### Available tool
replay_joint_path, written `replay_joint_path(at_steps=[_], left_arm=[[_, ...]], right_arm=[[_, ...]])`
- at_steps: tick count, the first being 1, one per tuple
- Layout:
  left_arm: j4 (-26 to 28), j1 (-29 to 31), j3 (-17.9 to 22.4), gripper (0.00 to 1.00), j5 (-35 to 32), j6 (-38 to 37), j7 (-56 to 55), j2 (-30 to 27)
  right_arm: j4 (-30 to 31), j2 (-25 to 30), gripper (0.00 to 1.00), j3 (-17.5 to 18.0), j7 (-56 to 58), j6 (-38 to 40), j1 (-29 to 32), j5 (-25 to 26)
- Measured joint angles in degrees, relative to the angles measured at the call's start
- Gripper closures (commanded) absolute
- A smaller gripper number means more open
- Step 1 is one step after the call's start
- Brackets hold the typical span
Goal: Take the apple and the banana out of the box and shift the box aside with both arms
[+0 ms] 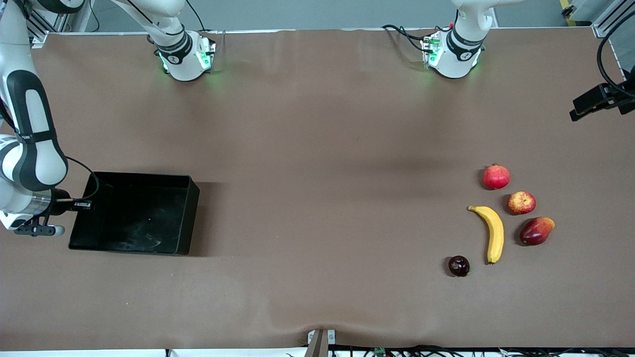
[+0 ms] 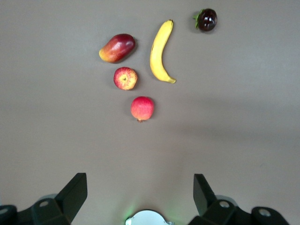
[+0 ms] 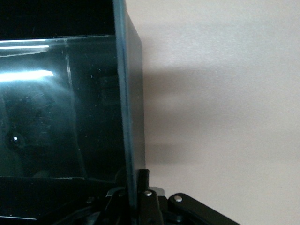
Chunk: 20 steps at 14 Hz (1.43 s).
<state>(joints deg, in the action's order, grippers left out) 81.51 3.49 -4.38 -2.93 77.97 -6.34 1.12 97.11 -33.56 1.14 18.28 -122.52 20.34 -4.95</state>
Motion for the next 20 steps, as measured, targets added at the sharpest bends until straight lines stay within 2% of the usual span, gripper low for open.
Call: replay_joint_path(at_steps=[1, 2, 3, 10, 13, 16, 20], left_arm=[[0.71, -0.76, 0.83, 0.00, 0.00, -0.07, 0.00, -0.48], [1.39, -0.86, 1.01, 0.00, 0.00, -0.07, 0.00, -0.95], [1.87, -0.86, 1.05, 0.00, 0.00, -0.04, 0.00, -1.29], [7.50, -1.04, 0.19, 0.00, 0.00, 6.64, 0.01, -3.83], [10.85, -1.03, -0.03, 0.00, 0.00, 8.97, 0.01, -5.27], [11.45, -1.00, 0.01, 0.00, 0.00, 9.39, 0.01, -5.84], [11.53, -1.00, 0.02, 0.00, 0.00, 9.54, 0.01, -6.05]], right_arm=[[0.00, -0.47, 0.68, 0.00, 0.01, -0.30, 0.36, 0.00], [0.00, -0.81, 0.31, 0.00, 0.03, -0.38, 0.58, 0.00], [-0.01, -1.06, 0.00, 0.01, 0.04, -0.38, 0.71, -0.03], [-1.89, -0.29, 0.00, 0.99, 0.77, -0.26, 0.54, -0.04], [-3.29, 4.89, 0.00, 1.73, 1.41, 1.97, -2.23, -0.04], [-3.33, 10.98, 0.00, 1.88, 0.97, 4.84, -6.98, -0.03], [-3.14, 16.26, 0.00, 1.93, -5.06, 9.73, -12.35, 0.63]])
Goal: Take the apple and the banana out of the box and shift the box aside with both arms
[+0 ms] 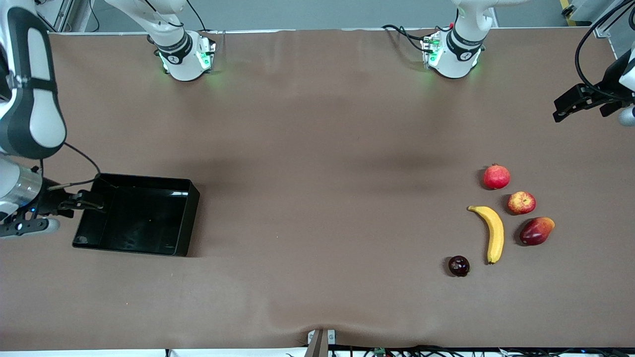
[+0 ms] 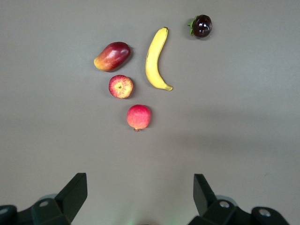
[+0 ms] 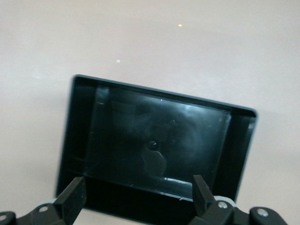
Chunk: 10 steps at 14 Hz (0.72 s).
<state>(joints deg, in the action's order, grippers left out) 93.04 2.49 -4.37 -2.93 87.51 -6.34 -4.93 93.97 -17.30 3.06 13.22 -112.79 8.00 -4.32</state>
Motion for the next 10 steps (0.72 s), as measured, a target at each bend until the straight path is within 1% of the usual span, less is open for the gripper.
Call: replay_joint_path(at_steps=[4, 7, 10], left_arm=[[0.10, 0.01, 0.01, 0.00, 0.00, 0.00, 0.00, -0.05], [0.13, 0.01, 0.01, 0.00, 0.00, 0.00, 0.00, -0.05], [0.13, 0.00, -0.02, 0.00, 0.00, 0.03, 0.00, -0.06]], right_arm=[[0.15, 6.99, 0.00, 0.08, -9.74, 8.89, -4.72, 3.09], [0.20, 12.02, 0.00, -0.11, -10.98, 13.94, -5.15, 3.32], [0.08, 15.74, 0.00, -1.42, -11.15, 19.59, -5.18, 3.35]])
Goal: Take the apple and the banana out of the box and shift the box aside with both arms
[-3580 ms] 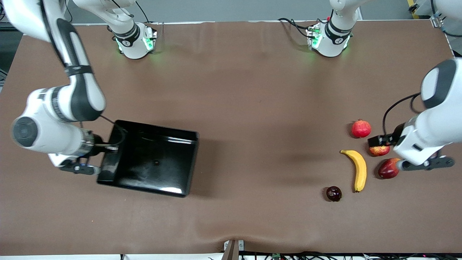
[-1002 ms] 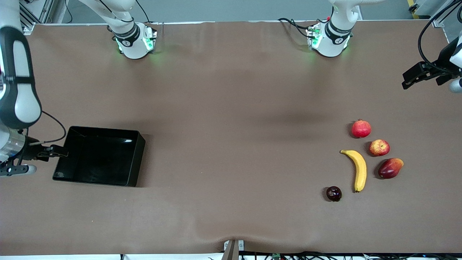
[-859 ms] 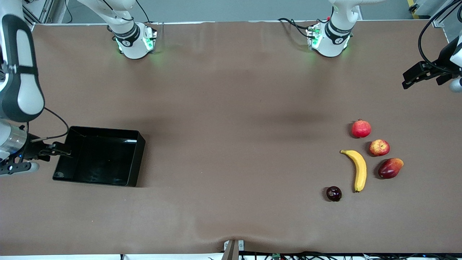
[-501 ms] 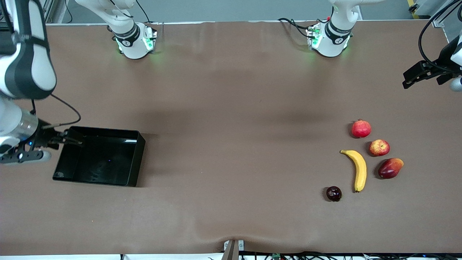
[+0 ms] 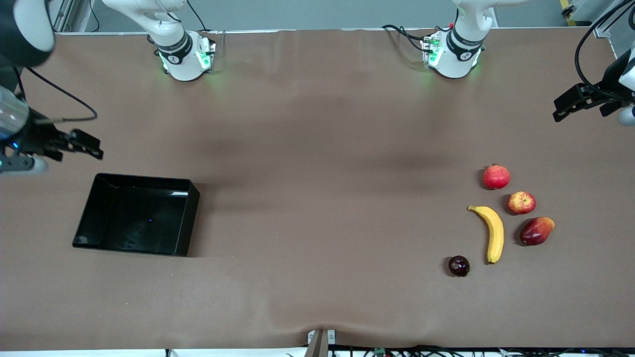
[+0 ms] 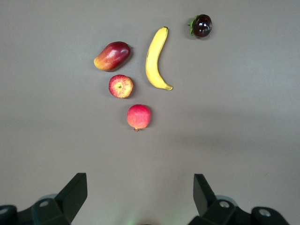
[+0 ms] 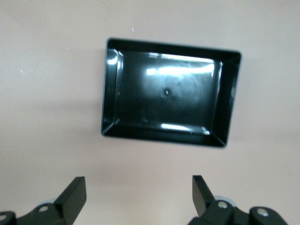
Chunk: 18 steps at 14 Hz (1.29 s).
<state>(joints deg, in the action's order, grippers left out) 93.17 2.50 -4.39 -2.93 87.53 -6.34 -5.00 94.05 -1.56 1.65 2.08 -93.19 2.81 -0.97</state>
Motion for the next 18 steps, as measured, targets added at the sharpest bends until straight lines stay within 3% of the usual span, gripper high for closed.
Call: replay_joint_path(at_steps=[5, 18], left_arm=[[0.00, 0.00, 0.01, 0.00, 0.00, 0.00, 0.00, -0.08], [0.00, 0.00, 0.01, 0.00, 0.00, 0.00, -0.04, -0.15]], right_arm=[[-3.01, 1.56, 0.00, -3.84, -0.99, 6.34, -1.50, -0.03], [-5.37, 2.93, 0.00, -3.89, -2.80, 9.35, -2.82, -0.03]])
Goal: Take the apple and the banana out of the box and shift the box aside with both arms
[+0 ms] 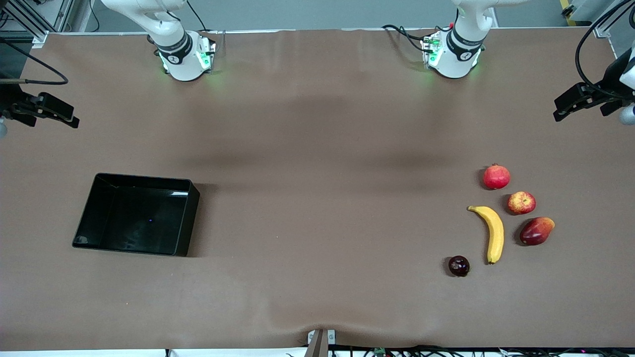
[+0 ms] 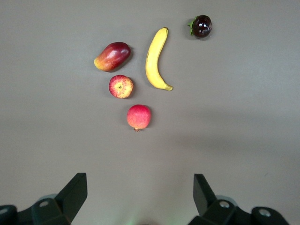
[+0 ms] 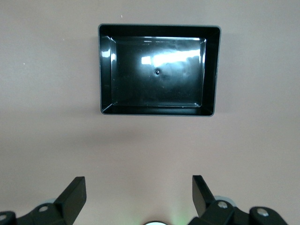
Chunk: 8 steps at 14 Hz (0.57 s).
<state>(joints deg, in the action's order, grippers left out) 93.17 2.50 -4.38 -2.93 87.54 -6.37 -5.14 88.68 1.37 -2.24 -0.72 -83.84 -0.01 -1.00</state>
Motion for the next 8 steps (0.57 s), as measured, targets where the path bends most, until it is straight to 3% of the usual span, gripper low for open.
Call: replay_joint_path(at_steps=[8], left_arm=[[0.02, -0.12, -0.13, 0.00, 0.00, 0.09, -0.27, 0.00]], right_arm=[[-0.53, -0.02, 0.00, -0.06, 0.15, 0.13, -0.26, -0.02]])
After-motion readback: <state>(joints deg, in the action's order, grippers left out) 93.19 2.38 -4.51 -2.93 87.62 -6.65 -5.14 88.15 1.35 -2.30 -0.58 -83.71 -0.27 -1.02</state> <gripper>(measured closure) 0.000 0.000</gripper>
